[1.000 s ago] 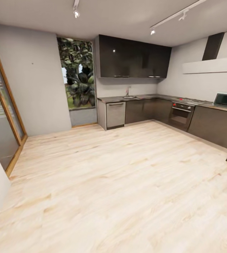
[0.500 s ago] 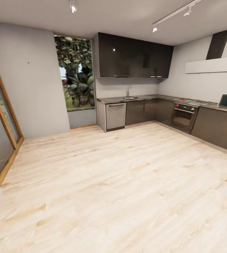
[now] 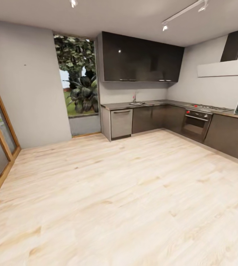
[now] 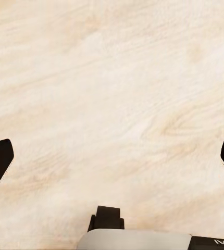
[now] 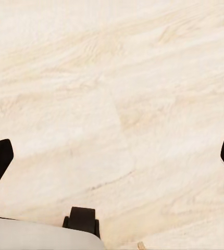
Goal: Pick up the poster from the kitchen countertop and hang it on one of the wall nails in the kitchen.
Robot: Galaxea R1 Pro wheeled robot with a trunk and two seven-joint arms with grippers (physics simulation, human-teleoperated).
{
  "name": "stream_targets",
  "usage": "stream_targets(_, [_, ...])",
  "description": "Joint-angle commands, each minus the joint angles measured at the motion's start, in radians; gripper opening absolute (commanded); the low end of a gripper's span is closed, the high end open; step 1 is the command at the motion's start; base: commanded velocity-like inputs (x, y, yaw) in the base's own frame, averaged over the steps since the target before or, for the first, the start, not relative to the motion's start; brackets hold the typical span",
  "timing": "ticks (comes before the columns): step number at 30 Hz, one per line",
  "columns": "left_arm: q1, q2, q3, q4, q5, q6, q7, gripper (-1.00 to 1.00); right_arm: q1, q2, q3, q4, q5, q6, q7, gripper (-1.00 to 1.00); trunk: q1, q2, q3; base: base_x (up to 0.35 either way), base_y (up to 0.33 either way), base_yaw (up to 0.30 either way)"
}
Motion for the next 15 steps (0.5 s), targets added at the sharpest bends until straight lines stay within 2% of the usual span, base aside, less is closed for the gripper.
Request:
stream_targets(1, [0.0,0.0,0.001,-0.001,0.0,-0.002,0.0,1.0,-0.001,0.0,0.0,0.001,0.006,-0.003,0.0,1.0,0.001,0.0,-0.001,0.339,0.0,0.0])
stream_targets(15, [0.0,0.0,0.001,-0.001,0.0,-0.002,0.0,1.0,-0.001,0.0,0.0,0.001,0.006,-0.003,0.0,1.0,0.001,0.0,-0.001,0.339,0.0,0.0])
